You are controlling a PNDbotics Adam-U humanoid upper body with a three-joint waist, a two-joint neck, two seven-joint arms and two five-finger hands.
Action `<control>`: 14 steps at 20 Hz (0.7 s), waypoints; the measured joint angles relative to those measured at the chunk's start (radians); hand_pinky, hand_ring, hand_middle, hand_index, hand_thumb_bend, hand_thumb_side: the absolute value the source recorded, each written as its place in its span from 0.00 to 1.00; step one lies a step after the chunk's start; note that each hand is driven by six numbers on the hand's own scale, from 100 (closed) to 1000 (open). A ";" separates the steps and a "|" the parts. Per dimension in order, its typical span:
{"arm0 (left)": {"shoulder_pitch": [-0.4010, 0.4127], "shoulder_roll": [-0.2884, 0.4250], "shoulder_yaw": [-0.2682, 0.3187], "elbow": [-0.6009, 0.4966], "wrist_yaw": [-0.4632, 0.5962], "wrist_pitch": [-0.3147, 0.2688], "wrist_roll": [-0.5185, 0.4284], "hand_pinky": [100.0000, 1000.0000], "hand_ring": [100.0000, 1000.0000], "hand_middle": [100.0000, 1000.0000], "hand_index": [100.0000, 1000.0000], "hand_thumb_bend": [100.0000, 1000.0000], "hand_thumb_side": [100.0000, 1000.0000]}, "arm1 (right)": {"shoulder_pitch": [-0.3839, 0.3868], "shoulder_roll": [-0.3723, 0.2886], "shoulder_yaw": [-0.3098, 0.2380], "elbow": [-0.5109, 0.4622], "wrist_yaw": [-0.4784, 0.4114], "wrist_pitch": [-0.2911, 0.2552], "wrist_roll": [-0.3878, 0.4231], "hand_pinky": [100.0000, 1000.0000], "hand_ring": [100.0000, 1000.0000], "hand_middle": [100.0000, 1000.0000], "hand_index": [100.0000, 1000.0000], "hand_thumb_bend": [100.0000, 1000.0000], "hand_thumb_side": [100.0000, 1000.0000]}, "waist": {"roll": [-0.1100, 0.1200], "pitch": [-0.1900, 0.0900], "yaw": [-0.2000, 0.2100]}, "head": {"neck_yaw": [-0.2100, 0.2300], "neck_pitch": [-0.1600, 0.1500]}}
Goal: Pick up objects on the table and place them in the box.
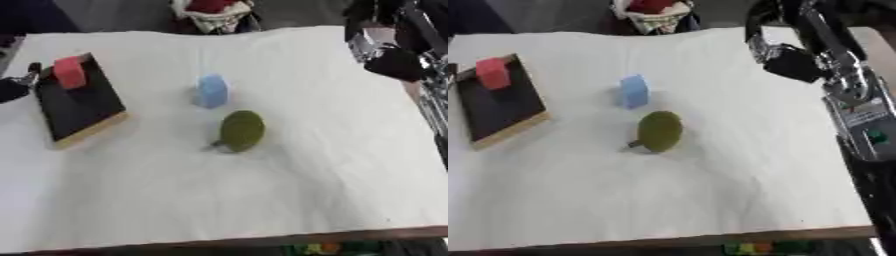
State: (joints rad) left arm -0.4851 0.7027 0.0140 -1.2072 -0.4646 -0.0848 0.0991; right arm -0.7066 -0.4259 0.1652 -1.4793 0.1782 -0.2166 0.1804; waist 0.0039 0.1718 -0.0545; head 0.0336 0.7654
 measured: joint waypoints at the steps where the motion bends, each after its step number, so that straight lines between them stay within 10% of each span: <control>1: 0.021 0.000 0.004 -0.041 0.029 0.004 -0.003 0.60 0.70 0.71 0.83 0.10 0.41 | -0.024 -0.002 0.011 0.029 0.006 -0.006 0.009 0.72 0.73 0.59 0.86 0.00 0.19 | 0.000 0.000 0.004 | -0.002 0.000; 14: 0.207 -0.104 0.033 -0.468 0.266 0.026 -0.038 0.56 0.68 0.68 0.82 0.00 0.50 | -0.283 0.095 0.120 0.445 0.262 -0.133 0.240 0.79 0.82 0.79 0.93 0.00 0.17 | -0.001 0.000 0.052 | -0.046 0.000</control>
State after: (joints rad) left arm -0.2782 0.5983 0.0471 -1.6753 -0.1987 -0.0586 0.0609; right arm -0.9897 -0.3307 0.2850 -1.0342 0.4403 -0.3496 0.4206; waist 0.0030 0.1720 -0.0022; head -0.0123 0.7655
